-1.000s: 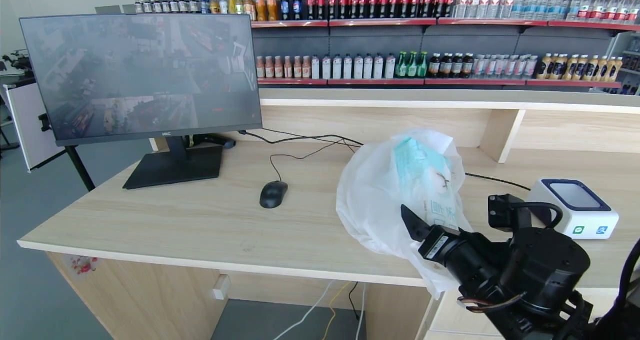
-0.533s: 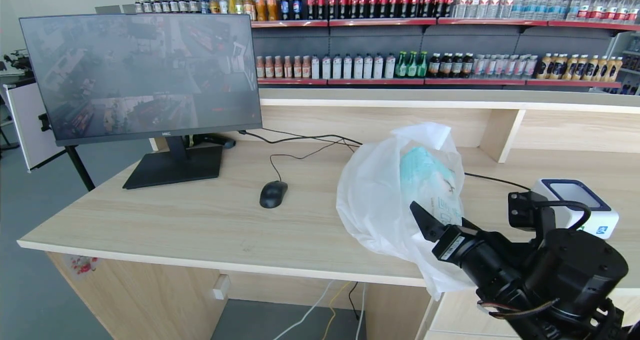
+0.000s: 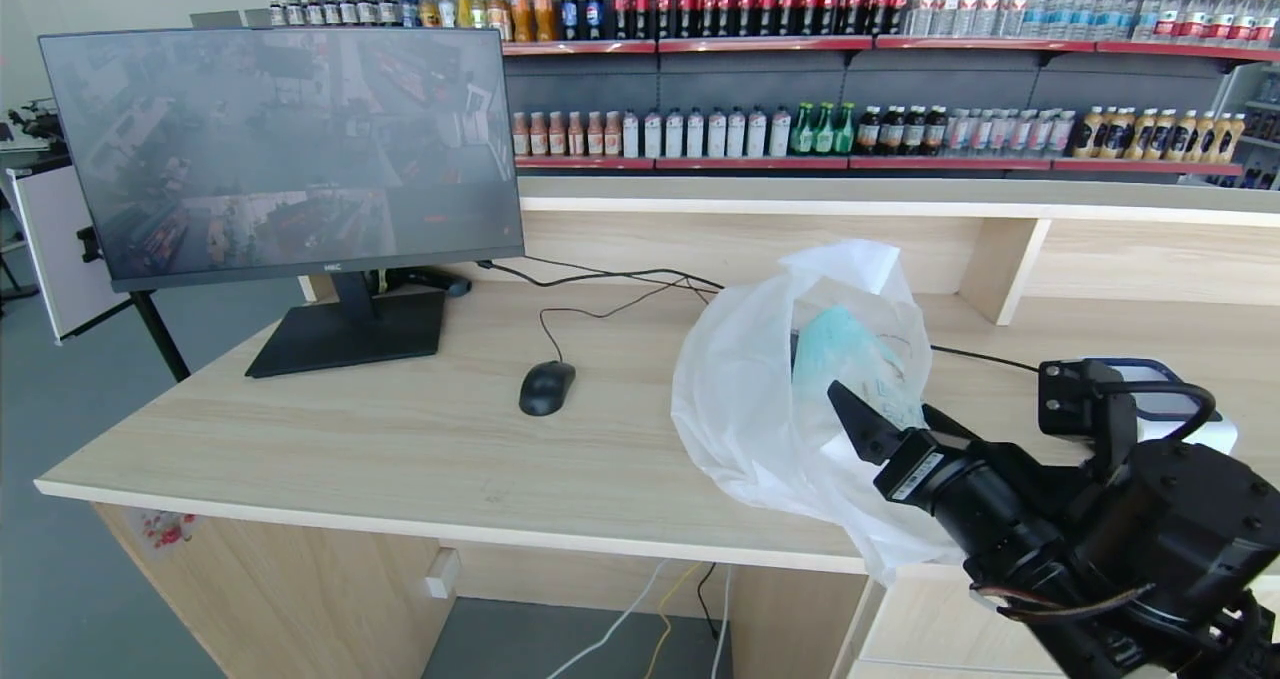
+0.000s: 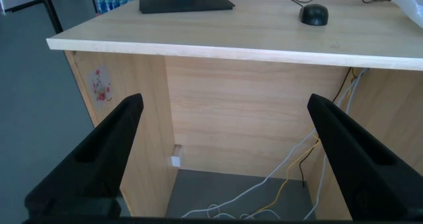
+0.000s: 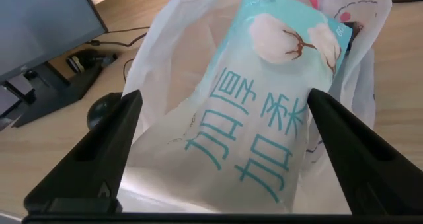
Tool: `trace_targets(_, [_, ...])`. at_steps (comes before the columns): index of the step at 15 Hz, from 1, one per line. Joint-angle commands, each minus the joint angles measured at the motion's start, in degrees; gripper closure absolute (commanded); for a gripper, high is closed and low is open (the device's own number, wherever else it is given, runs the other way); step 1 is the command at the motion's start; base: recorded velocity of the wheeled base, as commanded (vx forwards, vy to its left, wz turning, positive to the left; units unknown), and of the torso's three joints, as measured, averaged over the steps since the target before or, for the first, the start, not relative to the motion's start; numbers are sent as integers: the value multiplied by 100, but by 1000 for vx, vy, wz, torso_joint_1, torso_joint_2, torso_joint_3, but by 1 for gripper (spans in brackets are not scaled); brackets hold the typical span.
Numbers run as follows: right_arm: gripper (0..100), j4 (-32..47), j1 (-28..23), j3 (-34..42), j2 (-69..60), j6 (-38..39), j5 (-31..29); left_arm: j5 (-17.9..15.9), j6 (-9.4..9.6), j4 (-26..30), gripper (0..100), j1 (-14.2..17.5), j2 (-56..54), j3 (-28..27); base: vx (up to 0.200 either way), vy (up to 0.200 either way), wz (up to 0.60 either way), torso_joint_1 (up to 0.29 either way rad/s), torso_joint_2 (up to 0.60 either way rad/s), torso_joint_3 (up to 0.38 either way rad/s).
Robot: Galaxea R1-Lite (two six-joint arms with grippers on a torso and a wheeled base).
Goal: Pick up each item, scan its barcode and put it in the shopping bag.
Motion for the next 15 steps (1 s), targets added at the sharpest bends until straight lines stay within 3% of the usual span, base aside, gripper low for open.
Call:
trace_targets(1, [0, -8, -7, -115, -24, -67, 5, 0, 0, -10, 0, 0, -2, 0, 0, 0, 0, 0, 0, 0])
trace_targets(11, [0, -8, -7, 280, -1518, -929, 5, 0, -35, -1, 0, 0, -2, 0, 0, 0, 0, 0, 0, 0])
trace_targets(15, [0, -8, 63, 1256, -2801, -1491, 164, 0, -35, 16, 0, 0, -2, 0, 0, 0, 0, 0, 0, 0])
